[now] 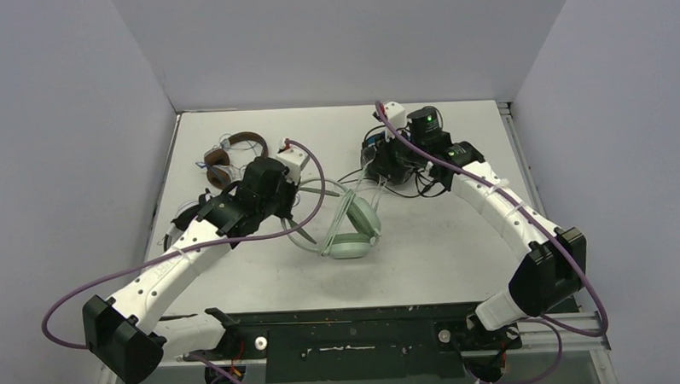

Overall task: Wrap the headphones
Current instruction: Wrap the headphones cable around the headphones.

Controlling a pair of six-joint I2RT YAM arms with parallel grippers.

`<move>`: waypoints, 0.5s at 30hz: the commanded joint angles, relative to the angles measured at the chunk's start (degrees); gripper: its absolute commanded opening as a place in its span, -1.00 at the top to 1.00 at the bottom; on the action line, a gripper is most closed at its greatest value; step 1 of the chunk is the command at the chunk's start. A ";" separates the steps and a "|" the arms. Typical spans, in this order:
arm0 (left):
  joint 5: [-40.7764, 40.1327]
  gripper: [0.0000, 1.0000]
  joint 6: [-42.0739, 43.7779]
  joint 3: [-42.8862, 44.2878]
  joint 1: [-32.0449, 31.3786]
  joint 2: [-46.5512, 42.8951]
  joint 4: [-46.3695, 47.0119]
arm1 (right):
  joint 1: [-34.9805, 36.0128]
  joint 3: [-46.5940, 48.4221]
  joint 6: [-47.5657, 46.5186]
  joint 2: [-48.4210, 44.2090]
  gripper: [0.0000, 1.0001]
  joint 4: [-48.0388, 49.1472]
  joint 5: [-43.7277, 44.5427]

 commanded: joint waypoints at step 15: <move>20.62 1.00 -10.31 10.48 7.66 -1.66 -4.15 | -2.69 -18.94 8.61 -4.42 0.33 31.18 -8.24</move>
